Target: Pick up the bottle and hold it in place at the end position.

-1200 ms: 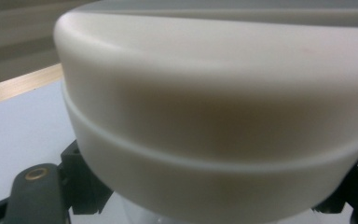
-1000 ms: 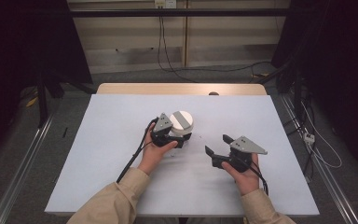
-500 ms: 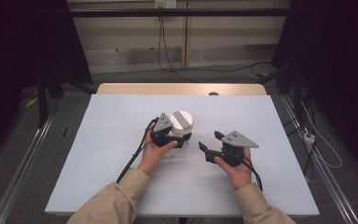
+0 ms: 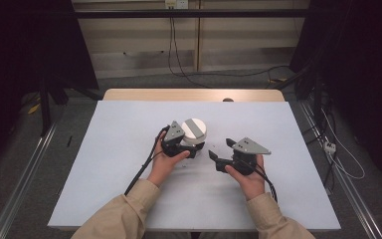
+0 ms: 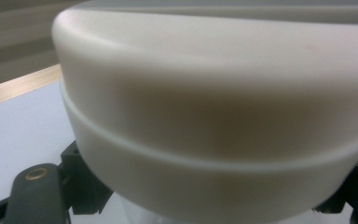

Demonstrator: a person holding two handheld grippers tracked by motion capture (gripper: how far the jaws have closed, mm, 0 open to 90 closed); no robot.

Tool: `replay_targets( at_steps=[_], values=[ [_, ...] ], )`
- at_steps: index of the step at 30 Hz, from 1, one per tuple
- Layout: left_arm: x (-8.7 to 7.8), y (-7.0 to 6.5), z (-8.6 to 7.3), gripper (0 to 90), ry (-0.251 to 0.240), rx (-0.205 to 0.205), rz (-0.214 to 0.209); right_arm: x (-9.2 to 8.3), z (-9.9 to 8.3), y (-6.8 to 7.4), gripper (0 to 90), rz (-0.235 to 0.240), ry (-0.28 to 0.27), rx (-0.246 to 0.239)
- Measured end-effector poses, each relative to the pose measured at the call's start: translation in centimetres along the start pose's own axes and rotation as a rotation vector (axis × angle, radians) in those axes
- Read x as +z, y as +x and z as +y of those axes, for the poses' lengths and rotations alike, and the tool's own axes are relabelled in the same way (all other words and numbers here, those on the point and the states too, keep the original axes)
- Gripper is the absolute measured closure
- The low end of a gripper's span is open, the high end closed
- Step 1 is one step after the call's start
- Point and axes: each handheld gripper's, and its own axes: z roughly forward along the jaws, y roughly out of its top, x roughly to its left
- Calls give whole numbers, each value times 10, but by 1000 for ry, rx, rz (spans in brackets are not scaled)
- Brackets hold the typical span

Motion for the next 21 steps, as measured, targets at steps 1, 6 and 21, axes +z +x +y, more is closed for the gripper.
replay_targets(
  at_steps=[1, 6, 21],
  values=[
    [0, 0, 0, 184, -1, -7, 0, 1, 0, 0, 227, 1, 3, -2],
    [0, 1, 0, 184, 1, -8, -2, 3, 2, 0, 226, 2, 4, -7],
    [0, 1, 0, 184, 3, -15, -5, 12, 8, 2, 261, 20, 15, -3]
  ],
)
